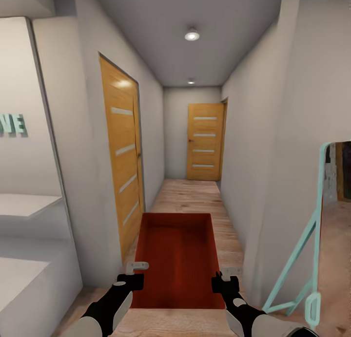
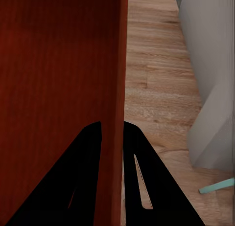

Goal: Move the two storage containers from the living room to the garage. In the garage, place one container on the floor and stack the other container on top of it (either order is fine).

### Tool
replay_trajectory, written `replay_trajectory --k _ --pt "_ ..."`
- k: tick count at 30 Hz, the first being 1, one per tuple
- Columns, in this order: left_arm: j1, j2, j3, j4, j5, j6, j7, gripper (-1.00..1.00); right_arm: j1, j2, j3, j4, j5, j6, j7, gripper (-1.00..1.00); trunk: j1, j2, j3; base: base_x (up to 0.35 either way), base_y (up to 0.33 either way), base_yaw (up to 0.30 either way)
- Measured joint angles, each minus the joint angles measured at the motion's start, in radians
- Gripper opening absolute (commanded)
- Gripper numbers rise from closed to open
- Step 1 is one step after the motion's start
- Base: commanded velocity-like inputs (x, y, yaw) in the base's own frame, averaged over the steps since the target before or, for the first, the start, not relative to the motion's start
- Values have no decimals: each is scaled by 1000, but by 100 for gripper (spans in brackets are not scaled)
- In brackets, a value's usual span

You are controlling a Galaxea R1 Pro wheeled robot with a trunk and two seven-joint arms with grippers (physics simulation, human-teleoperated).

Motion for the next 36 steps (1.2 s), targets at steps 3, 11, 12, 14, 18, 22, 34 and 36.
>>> replay_trajectory --k 3,11,12,14,18,22,34,36 --pt "0 0 0 1 0 0 0 -100 0 0 0 0 0 0 0 -100 0 0 0 313 147 -282" --pt "0 0 0 1 0 0 0 -100 0 0 0 0 0 0 0 -100 0 0 0 314 125 -267" --pt "0 0 0 1 1 0 0 -100 0 0 0 0 0 0 0 -100 0 0 0 318 96 -147" --pt "0 1 -1 1 2 0 0 -100 0 0 0 0 1 0 0 -100 0 0 0 320 64 -71" --pt "0 1 -2 0 3 0 -1 -100 0 0 -1 1 1 1 1 -100 0 0 0 322 14 -15" --pt "0 1 -2 1 3 0 -1 -100 0 0 0 1 1 1 1 -100 0 0 0 323 1 -1" --pt "0 3 -4 2 7 0 -1 -100 0 1 -1 1 3 2 1 -100 0 0 0 323 0 0" --pt "0 3 -4 2 7 0 -1 -100 0 1 -1 1 3 2 1 -100 0 0 0 323 0 0"
